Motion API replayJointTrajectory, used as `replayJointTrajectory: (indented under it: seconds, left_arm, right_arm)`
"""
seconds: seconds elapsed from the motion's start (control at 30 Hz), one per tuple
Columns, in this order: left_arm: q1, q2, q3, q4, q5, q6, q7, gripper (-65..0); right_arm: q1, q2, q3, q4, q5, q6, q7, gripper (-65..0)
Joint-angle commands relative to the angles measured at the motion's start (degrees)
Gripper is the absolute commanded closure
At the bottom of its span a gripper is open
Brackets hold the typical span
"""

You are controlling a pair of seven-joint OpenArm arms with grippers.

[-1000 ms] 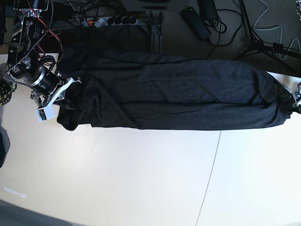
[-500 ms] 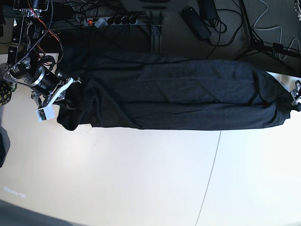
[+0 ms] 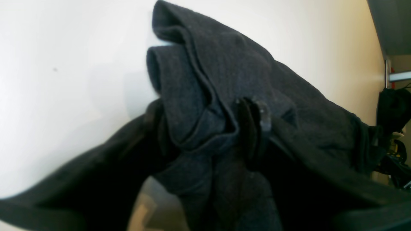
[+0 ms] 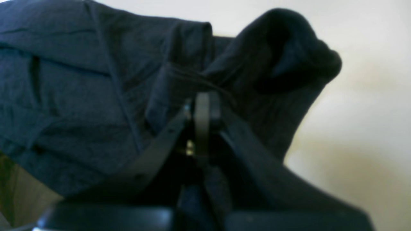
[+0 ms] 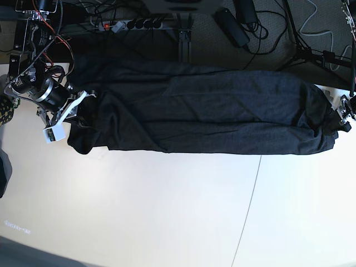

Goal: Fold the T-shirt properly
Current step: 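Hold both ends of the shirt strip and tuck them inward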

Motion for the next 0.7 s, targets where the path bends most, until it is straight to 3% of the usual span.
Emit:
replayJointTrajectory:
  seconds: [0.0,0.1,0.17,0.37,0.57,0.67]
  left_arm:
    - [0.0,-0.7,0.4,0.3,0.6,-0.8,1.7,-20.5]
    - [0.0,-0.7,1.8,0.3,0.7,-0.8,-0.7,-5.4]
    - [0.0,-0.7,2.6,0.3,0.7,-0.8,-2.9,0.0]
    - [-1.3,-0.7,3.0,0.3,1.4,-0.8,-13.9,0.0]
    - [-6.8,-0.4,3.0,0.3,9.4,-0.8,-16.5,0.0]
    - [-9.8,-0.4,3.0,0.3,10.1,-0.8,-16.7,0.0]
  right_arm:
    - [0.6,0.7,0.3,0.8,1.1,4.3,1.1,0.0]
    - [0.6,0.7,0.3,0.8,1.1,4.3,1.1,0.0]
    - [0.6,0.7,0.3,0.8,1.1,4.3,1.1,0.0]
    - [0.6,0.7,0.3,0.8,1.0,4.3,1.1,0.0]
    - [1.5,1.3,0.3,0.8,1.0,4.2,1.1,0.0]
    - [2.8,1.3,0.3,0.8,1.1,4.2,1.0,0.0]
